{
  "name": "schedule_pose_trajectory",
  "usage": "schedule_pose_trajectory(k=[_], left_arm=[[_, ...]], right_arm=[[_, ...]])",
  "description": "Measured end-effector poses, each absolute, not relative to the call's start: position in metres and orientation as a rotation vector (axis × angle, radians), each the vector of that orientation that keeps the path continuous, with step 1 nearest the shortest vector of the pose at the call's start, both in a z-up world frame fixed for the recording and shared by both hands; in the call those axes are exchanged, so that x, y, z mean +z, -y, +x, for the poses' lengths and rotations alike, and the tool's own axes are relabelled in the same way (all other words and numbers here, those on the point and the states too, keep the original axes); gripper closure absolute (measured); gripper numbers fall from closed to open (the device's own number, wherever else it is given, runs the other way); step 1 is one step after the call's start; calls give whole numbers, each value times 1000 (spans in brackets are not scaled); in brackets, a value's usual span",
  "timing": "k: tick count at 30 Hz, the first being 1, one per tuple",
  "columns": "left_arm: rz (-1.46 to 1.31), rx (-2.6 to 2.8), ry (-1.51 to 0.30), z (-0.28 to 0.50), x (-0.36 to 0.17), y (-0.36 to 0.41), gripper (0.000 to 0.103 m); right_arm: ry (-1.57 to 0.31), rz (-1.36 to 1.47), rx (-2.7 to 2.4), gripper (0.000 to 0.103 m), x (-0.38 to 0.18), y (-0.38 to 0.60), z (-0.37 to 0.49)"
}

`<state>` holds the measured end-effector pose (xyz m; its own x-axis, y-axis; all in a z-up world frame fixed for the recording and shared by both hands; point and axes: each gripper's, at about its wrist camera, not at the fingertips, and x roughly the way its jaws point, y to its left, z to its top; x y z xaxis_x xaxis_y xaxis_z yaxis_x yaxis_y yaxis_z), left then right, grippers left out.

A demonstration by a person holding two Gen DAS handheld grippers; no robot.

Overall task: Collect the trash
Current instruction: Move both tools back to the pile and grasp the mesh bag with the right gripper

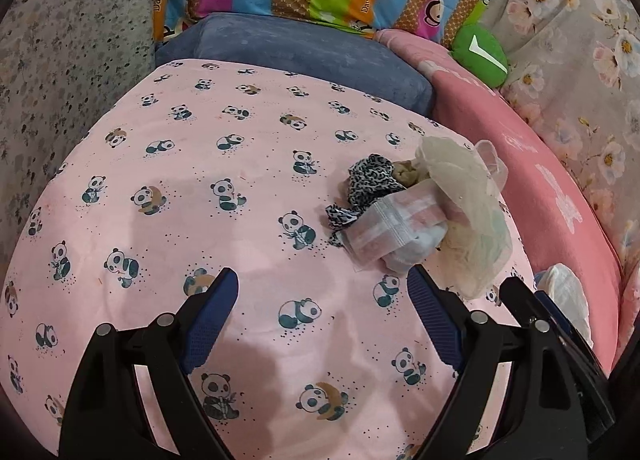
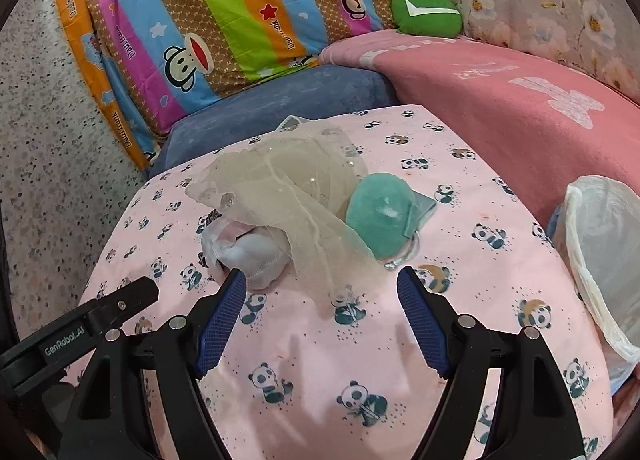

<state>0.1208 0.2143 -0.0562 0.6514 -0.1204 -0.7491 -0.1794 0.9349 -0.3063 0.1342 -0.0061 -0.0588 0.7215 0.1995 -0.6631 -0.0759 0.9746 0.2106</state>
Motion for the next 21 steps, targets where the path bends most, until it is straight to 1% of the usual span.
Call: schedule_pose_trajectory(k=[11, 12, 14, 15, 16, 17, 18, 19, 21], left_arm=[[-380, 35, -876, 147, -67, -228, 21], [-376, 28, -876, 150, -68, -227, 21], [-366, 0, -881, 156, -69, -223, 21], [-359, -18, -887, 160, -70, -220, 21], [-352, -29, -890, 163, -70, -218, 21], [-347, -36, -892, 167, -71, -215, 21], [-344, -43, -894, 171, -71, -212, 21], [-344, -56, -897, 174, -72, -210, 21], [-361, -88, -901, 181, -71, -204, 21]], right_arm=[[-773, 168, 146, 28, -70, -12, 187], [-778, 170, 144, 30, -72, -12, 191], [-789, 174, 149, 40, -75, -11, 197], [-797, 176, 155, 49, -77, -11, 200], [-806, 176, 163, 61, -78, -12, 202], [-812, 176, 169, 67, -79, -12, 203], [-817, 176, 174, 81, -79, -11, 204], [-821, 181, 178, 92, -78, -10, 204], [-816, 204, 190, 97, -75, -7, 204]])
